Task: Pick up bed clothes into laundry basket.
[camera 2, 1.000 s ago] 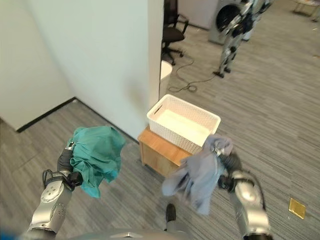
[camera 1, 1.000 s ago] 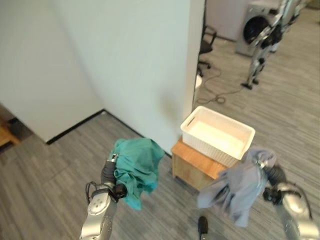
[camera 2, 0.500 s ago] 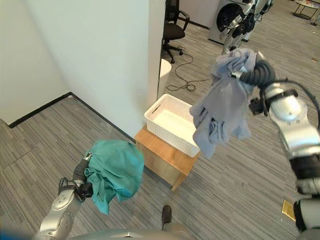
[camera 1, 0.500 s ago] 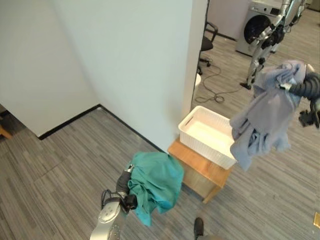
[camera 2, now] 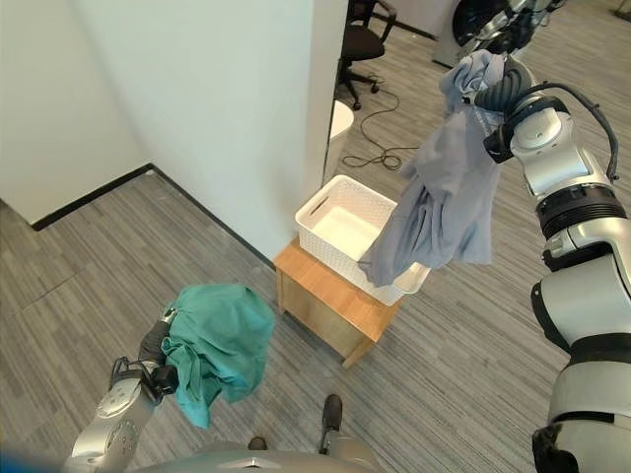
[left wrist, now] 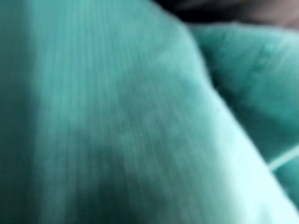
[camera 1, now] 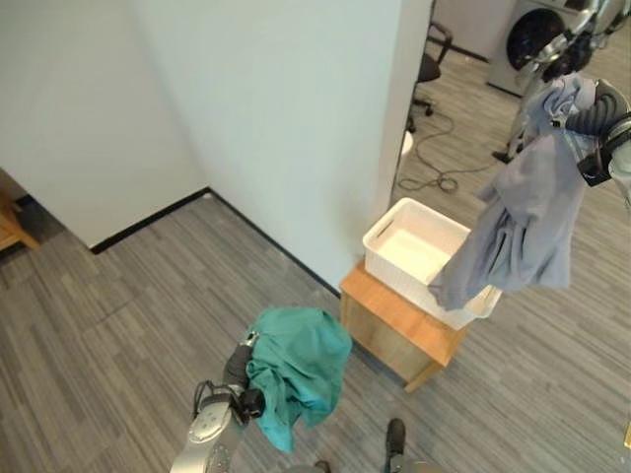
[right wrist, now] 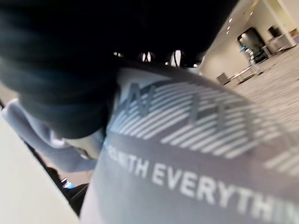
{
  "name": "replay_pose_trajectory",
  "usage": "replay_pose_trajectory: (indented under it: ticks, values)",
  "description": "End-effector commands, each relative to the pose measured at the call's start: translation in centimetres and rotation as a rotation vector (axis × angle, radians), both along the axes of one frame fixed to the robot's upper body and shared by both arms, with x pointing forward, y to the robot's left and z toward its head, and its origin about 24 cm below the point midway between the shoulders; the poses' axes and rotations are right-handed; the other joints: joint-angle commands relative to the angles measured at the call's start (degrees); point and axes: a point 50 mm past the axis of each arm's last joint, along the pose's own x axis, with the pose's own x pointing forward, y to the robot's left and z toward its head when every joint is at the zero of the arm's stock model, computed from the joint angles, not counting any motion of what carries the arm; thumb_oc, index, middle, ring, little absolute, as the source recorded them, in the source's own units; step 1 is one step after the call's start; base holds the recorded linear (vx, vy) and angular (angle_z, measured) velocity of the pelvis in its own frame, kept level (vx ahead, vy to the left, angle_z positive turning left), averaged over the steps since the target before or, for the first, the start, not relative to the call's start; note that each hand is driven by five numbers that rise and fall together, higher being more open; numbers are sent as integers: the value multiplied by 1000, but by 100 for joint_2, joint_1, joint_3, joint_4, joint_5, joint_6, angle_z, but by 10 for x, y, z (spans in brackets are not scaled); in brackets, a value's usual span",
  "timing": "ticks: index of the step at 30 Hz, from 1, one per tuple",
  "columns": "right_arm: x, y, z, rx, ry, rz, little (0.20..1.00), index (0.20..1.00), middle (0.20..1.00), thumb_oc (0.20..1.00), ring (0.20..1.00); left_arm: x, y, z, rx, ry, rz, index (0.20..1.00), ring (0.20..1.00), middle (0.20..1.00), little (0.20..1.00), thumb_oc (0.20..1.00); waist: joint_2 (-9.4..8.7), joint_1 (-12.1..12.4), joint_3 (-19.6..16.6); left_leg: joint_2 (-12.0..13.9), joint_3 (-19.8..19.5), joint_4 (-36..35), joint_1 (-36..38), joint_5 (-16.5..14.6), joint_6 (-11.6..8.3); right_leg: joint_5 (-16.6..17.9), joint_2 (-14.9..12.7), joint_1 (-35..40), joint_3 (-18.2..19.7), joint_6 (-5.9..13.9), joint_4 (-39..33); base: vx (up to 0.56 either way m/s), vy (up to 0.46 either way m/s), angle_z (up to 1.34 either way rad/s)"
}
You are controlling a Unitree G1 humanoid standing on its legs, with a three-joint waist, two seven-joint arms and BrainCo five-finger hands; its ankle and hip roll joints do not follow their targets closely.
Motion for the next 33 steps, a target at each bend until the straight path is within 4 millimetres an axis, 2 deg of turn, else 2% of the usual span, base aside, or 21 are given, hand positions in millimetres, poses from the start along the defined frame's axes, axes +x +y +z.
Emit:
replay_pose_trajectory:
  ticks: [1, 2, 7, 9, 12, 17, 18, 27, 31, 33]
  values:
    - [-10, 18, 91, -79, -263, 9, 200, 200, 200, 200, 200, 20, 1, 28, 11, -140, -35, 200, 200, 200, 200, 200, -120, 88, 8, 189, -316, -135, -573, 923, -294, -528, -178, 768, -149, 410, 168, 38, 2, 0]
    - [-10, 26, 101, -86, -287, 20, 200, 200, 200, 200, 200, 21, 1, 28, 15, -140, -38, 200, 200, 200, 200, 200, -145, 100, 1, 187, -319, -135, -585, 915, -301, -535, -174, 765, -151, 412, 159, 34, 3, 1]
    - [-13, 32, 123, -71, -339, 13, 200, 200, 200, 200, 200, 24, 2, 29, 23, -140, -37, 200, 200, 200, 200, 200, -179, 118, -21, 182, -334, -135, -582, 898, -311, -552, -172, 804, -176, 418, 131, 33, -1, 1]
    - [-19, 28, 138, -56, -379, -24, 200, 200, 200, 200, 200, 25, 2, 29, 28, -136, -43, 200, 200, 200, 200, 200, -196, 122, -55, 183, -346, -135, -578, 882, -320, -564, -172, 822, -177, 424, 121, 49, 3, 2]
    - [-24, 21, 147, -62, -390, -71, 200, 200, 200, 200, 200, 27, 2, 30, 34, -141, -42, 200, 200, 200, 200, 200, -199, 126, -66, 181, -350, -135, -579, 873, -331, -573, -178, 830, -189, 429, 119, 12, 1, 1]
    - [-28, 10, 150, -68, -376, -130, 200, 200, 200, 200, 200, 28, 2, 31, 33, -142, -45, 200, 200, 200, 200, 200, -191, 135, -56, 179, -374, -135, -580, 870, -332, -578, -179, 839, -207, 428, 111, 0, 0, 0]
    - [-31, -2, 147, -63, -356, -181, 200, 200, 200, 200, 200, 28, 2, 31, 37, -142, -47, 200, 200, 200, 200, 200, -173, 156, -25, 173, -396, -135, -613, 879, -331, -575, -186, 815, -230, 433, 106, 0, 0, 0]
    - [-33, -17, 139, -47, -331, -250, 200, 200, 200, 200, 200, 29, 3, 31, 46, -139, -37, 200, 200, 200, 200, 200, -111, 244, 122, 144, -464, -135, -852, 936, -320, -552, -201, 623, -301, 438, 98, -15, -1, 2]
    - [-27, -7, 137, -28, -342, -210, 200, 200, 200, 200, 200, 33, 4, 34, 50, -153, -26, 200, 200, 200, 200, 200, -73, 291, 295, 130, -488, -135, -1113, 1008, -313, -512, -208, 370, -321, 430, 120, -85, -4, 8]
    - [-20, 8, 135, -35, -334, -167, 200, 200, 200, 200, 200, 36, 6, 37, 49, -171, -6, 200, 200, 200, 200, 200, -53, 354, 462, 115, -508, -135, -1333, 1070, -300, -449, -191, 115, -304, 414, 142, -129, 1, 1]
